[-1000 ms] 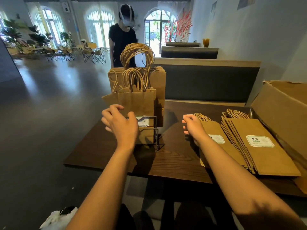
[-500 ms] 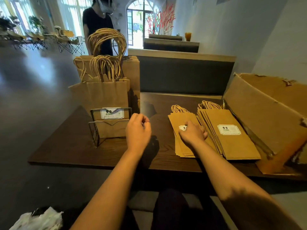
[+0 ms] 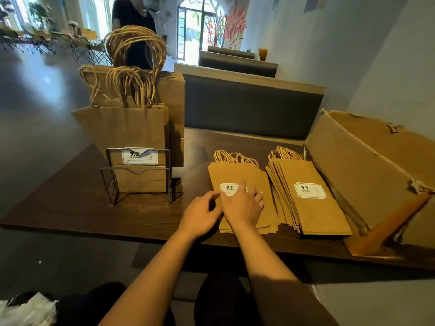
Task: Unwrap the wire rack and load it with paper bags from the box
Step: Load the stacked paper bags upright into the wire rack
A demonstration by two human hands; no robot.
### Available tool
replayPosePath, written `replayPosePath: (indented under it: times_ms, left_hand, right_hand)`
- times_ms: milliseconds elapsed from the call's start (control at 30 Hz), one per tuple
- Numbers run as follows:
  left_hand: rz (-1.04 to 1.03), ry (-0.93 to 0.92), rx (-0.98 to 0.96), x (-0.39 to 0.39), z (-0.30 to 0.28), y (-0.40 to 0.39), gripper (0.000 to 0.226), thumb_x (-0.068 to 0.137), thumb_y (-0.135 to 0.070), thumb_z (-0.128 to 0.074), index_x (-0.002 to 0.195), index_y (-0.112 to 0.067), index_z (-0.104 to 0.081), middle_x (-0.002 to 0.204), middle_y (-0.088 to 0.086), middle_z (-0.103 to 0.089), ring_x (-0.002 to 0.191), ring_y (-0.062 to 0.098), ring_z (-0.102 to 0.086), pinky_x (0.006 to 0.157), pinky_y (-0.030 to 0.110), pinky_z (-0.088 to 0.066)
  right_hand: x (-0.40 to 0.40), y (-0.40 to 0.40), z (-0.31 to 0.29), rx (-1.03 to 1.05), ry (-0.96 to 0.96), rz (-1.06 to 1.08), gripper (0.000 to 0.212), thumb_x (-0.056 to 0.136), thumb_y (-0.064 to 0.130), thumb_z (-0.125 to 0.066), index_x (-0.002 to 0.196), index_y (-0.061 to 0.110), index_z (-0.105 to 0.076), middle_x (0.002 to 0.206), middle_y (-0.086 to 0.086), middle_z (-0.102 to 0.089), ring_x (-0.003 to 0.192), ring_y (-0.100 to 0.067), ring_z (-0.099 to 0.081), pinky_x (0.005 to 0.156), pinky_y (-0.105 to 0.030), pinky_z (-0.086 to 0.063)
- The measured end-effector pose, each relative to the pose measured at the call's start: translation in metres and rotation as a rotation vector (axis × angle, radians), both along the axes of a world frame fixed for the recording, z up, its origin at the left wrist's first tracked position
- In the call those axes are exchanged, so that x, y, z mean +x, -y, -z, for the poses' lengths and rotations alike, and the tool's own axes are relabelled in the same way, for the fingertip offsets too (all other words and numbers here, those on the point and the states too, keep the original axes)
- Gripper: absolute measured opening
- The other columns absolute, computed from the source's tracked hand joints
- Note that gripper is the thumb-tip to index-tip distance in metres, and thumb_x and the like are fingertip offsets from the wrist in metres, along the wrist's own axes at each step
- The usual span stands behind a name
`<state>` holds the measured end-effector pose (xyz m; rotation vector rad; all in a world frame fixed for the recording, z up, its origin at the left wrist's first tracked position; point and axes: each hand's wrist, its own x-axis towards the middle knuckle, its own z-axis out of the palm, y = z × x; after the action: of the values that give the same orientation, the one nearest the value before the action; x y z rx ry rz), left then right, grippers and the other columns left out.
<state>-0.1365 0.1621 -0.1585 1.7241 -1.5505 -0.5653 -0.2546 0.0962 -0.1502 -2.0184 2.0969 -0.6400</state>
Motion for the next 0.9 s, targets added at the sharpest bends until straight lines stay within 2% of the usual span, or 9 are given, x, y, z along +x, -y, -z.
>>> replayPosePath:
  times_ms: [100, 233, 400, 500, 600, 700, 767, 833, 900]
  left_hand:
    - [-0.077, -0.060, -0.033, -0.001, -0.001, -0.003, 0.052, 0.090, -0.028, -0.067, 0.140, -0.029, -0.055, 0.116, -0.006, -0.072, 0.108, 0.015, -0.066, 0.090, 0.033, -0.052]
    - [-0.156, -0.245, -0.115, 0.003, 0.002, -0.006, 0.054, 0.089, -0.013, -0.073, 0.136, -0.030, -0.054, 0.107, -0.011, -0.074, 0.091, -0.003, -0.068, 0.086, 0.028, -0.057]
    - [-0.179, -0.451, -0.156, 0.004, 0.001, -0.008, 0.071, 0.090, -0.001, -0.072, 0.147, -0.033, -0.046, 0.103, -0.013, -0.075, 0.091, -0.002, -0.070, 0.082, 0.016, -0.054]
    - [-0.181, -0.491, -0.169, 0.002, -0.001, -0.011, 0.066, 0.091, 0.002, -0.069, 0.145, -0.030, -0.053, 0.107, -0.016, -0.076, 0.094, -0.005, -0.070, 0.084, 0.013, -0.054]
    - [-0.190, -0.520, -0.198, 0.004, -0.002, -0.010, 0.064, 0.090, 0.003, -0.069, 0.141, -0.033, -0.056, 0.111, -0.017, -0.074, 0.101, -0.009, -0.068, 0.084, 0.010, -0.053]
    - [-0.211, -0.588, -0.217, 0.008, -0.003, -0.007, 0.058, 0.089, 0.010, -0.066, 0.133, -0.027, -0.061, 0.117, -0.011, -0.074, 0.102, -0.004, -0.070, 0.083, 0.016, -0.057]
    - [-0.220, -0.618, -0.237, 0.010, -0.003, -0.005, 0.056, 0.088, 0.013, -0.064, 0.131, -0.022, -0.062, 0.119, -0.007, -0.073, 0.102, 0.000, -0.071, 0.084, 0.022, -0.059]
    - [-0.223, -0.626, -0.265, 0.011, -0.003, -0.006, 0.053, 0.087, 0.012, -0.067, 0.127, -0.021, -0.063, 0.115, -0.010, -0.073, 0.105, -0.001, -0.069, 0.085, 0.018, -0.057]
    - [-0.218, -0.601, -0.293, 0.011, -0.001, -0.008, 0.049, 0.086, 0.008, -0.071, 0.122, -0.024, -0.065, 0.111, -0.015, -0.072, 0.108, -0.003, -0.066, 0.088, 0.013, -0.053]
  right_hand:
    - [0.001, 0.002, 0.001, -0.103, 0.203, -0.025, 0.060, 0.094, 0.047, -0.056, 0.149, 0.028, -0.041, 0.151, -0.004, -0.049, 0.143, -0.030, -0.037, 0.117, -0.050, -0.034]
    - [0.003, 0.000, -0.001, -0.213, 0.532, -0.009, 0.046, 0.096, 0.029, -0.061, 0.140, 0.034, -0.049, 0.136, 0.008, -0.059, 0.125, -0.017, -0.053, 0.098, -0.047, -0.054]
    - [0.004, -0.013, -0.010, -0.287, 0.884, 0.062, 0.042, 0.095, 0.016, -0.060, 0.126, 0.044, -0.056, 0.127, 0.022, -0.063, 0.114, -0.001, -0.058, 0.097, -0.040, -0.054]
    - [0.004, -0.024, -0.012, -0.350, 0.944, 0.087, 0.038, 0.093, 0.017, -0.059, 0.121, 0.043, -0.060, 0.113, 0.023, -0.067, 0.106, 0.004, -0.061, 0.088, -0.034, -0.057]
    - [0.007, -0.030, -0.011, -0.421, 0.972, 0.080, 0.037, 0.092, 0.018, -0.059, 0.117, 0.045, -0.061, 0.107, 0.023, -0.066, 0.103, -0.002, -0.061, 0.082, -0.039, -0.058]
    - [0.011, -0.028, -0.010, -0.460, 0.951, 0.089, 0.044, 0.091, 0.020, -0.058, 0.119, 0.053, -0.055, 0.114, 0.029, -0.058, 0.107, -0.009, -0.058, 0.083, -0.044, -0.056]
    - [0.013, -0.026, -0.012, -0.492, 0.931, 0.083, 0.052, 0.091, 0.018, -0.059, 0.126, 0.054, -0.049, 0.119, 0.039, -0.048, 0.109, -0.011, -0.057, 0.085, -0.042, -0.054]
    - [0.014, -0.025, -0.011, -0.486, 0.931, 0.067, 0.057, 0.091, 0.017, -0.059, 0.136, 0.049, -0.047, 0.122, 0.042, -0.042, 0.113, -0.011, -0.056, 0.088, -0.041, -0.054]
    - [0.014, -0.021, -0.006, -0.404, 0.913, 0.043, 0.061, 0.091, 0.021, -0.059, 0.143, 0.047, -0.040, 0.129, 0.033, -0.045, 0.121, -0.013, -0.053, 0.094, -0.044, -0.053]
